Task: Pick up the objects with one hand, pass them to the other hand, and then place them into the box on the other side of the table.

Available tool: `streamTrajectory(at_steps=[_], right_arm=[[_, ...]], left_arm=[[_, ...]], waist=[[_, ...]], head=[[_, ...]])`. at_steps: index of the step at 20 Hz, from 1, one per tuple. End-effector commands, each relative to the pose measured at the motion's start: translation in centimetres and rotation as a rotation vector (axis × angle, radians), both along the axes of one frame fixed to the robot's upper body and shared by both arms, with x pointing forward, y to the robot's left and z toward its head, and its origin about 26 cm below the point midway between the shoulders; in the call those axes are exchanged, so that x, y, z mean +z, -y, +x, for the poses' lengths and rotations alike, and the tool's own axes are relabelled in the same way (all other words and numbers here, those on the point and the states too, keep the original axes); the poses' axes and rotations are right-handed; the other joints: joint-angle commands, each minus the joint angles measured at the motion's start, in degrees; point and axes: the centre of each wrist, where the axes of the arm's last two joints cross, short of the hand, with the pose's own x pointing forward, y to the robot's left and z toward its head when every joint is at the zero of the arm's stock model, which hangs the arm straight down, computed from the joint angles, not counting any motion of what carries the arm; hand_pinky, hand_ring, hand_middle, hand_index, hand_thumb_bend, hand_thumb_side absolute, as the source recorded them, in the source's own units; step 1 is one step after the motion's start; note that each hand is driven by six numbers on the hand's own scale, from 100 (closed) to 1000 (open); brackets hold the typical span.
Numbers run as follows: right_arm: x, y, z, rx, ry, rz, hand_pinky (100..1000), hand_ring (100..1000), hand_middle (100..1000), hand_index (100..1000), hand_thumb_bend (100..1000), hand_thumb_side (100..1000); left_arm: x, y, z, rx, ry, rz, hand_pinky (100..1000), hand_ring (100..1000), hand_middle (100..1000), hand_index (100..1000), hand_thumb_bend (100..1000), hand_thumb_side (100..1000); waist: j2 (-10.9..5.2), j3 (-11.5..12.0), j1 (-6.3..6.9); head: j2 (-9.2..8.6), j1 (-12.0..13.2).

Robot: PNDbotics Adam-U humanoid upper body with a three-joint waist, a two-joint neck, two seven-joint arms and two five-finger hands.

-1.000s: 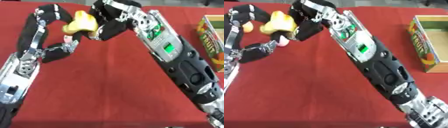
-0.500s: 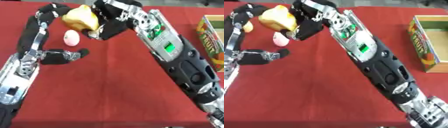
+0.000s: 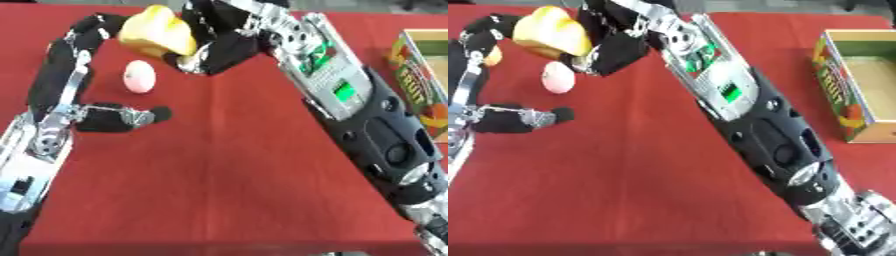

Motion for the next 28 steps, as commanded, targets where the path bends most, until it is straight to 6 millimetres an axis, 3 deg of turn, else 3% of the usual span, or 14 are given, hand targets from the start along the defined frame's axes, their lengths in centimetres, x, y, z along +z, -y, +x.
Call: streamTrajectory(at_steps=[1, 14, 18, 25, 28], right_arm=[[1.3, 0.9, -0.3, -0.014, 0.04, 0.018, 628, 519, 336, 346, 338, 100], [2.0, 3.5, -0.2, -0.103, 0.051, 0.071, 625, 520, 337, 348, 336, 100], [2.2, 5.1, 0.0, -0.155, 0.065, 0.076, 627, 522, 339, 351, 337, 100], [1.3, 7.5, 0.4, -0.237, 0.064, 0.066, 626, 523, 344, 356, 336, 100], [0.9, 8.5, 0.4, -0.274, 0.065, 0.067, 626, 523, 345, 357, 336, 100]], left_arm=[[0.4, -1.0, 0.2, 0.059, 0.013, -0.014, 717, 747, 718, 867, 812, 344], [-2.3, -4.2, 0.5, 0.2, -0.084, -0.04, 716, 749, 717, 866, 803, 365], [-2.8, -5.7, 0.3, 0.247, -0.097, -0.019, 726, 756, 725, 867, 808, 373], [-3.5, -8.3, -0.3, 0.328, -0.117, 0.02, 735, 761, 728, 863, 817, 389], [-3.6, -9.3, -0.6, 0.361, -0.117, 0.031, 736, 761, 728, 861, 817, 390]], waist=[[-0.73, -0.12, -0.06], [-1.09, -0.98, 0.13], [-1.17, -1.38, 0.09], [-1.13, -1.77, 0.37], [-1.3, -1.91, 0.48]], head=[[-0.17, -0.42], [-0.15, -1.63], [-0.25, -2.62], [-4.97, -6.1], [-5.79, -7.2]])
